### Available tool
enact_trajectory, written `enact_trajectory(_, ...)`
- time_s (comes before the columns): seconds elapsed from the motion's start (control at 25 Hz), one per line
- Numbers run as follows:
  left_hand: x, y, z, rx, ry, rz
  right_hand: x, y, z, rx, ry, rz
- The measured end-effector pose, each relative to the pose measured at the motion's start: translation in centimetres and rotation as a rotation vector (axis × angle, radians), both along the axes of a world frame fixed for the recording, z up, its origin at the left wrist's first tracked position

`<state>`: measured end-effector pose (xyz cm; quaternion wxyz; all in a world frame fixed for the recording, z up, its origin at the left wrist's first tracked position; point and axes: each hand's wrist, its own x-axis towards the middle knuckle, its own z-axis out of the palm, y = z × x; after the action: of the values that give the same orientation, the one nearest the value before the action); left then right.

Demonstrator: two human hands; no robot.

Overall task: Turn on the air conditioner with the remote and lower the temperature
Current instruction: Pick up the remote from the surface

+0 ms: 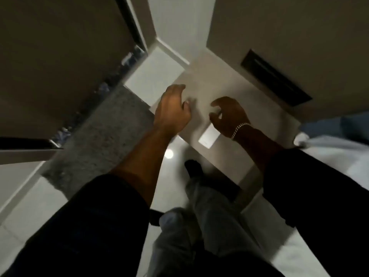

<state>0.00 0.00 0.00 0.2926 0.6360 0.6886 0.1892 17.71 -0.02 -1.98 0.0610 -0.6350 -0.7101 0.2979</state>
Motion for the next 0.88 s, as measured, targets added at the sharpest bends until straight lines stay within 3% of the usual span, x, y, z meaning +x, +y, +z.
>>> enact_trajectory(0.2, 6.9, 0.3, -11.9, -0.318, -0.029, -0.14, 4.3, -1.0, -10.6, -0.185, -0.09, -0.281)
enact_trajectory(0.32, 9.2, 0.3, -15.9, -0.405, 0.005, -0.23, 4.0, -1.5, -13.9, -0.27, -0.011, -0.506)
enact_trajectory(0.44, 10.4, 0.3, -17.3, -0.449, -0.015, -0.168, 2.8, -2.5, -16.0, -0.295, 0.165, -0.671)
enact_trajectory(0.52, 10.3, 1.0, -17.7, -0.535, -0.073, -0.017, 2.1, -2.5, -16.9, -0.276, 0.178, -0.749)
enact_trajectory(0.64, 8.9, 1.7, -17.6, -0.65, -0.219, 0.162, 1.3, -2.6, -17.1, -0.308, 0.149, -0.751)
enact_trajectory(0.88, 1.8, 1.2, -11.8, -0.586, -0.347, 0.295, -4.0, -0.9, -11.3, -0.253, 0.243, -0.574)
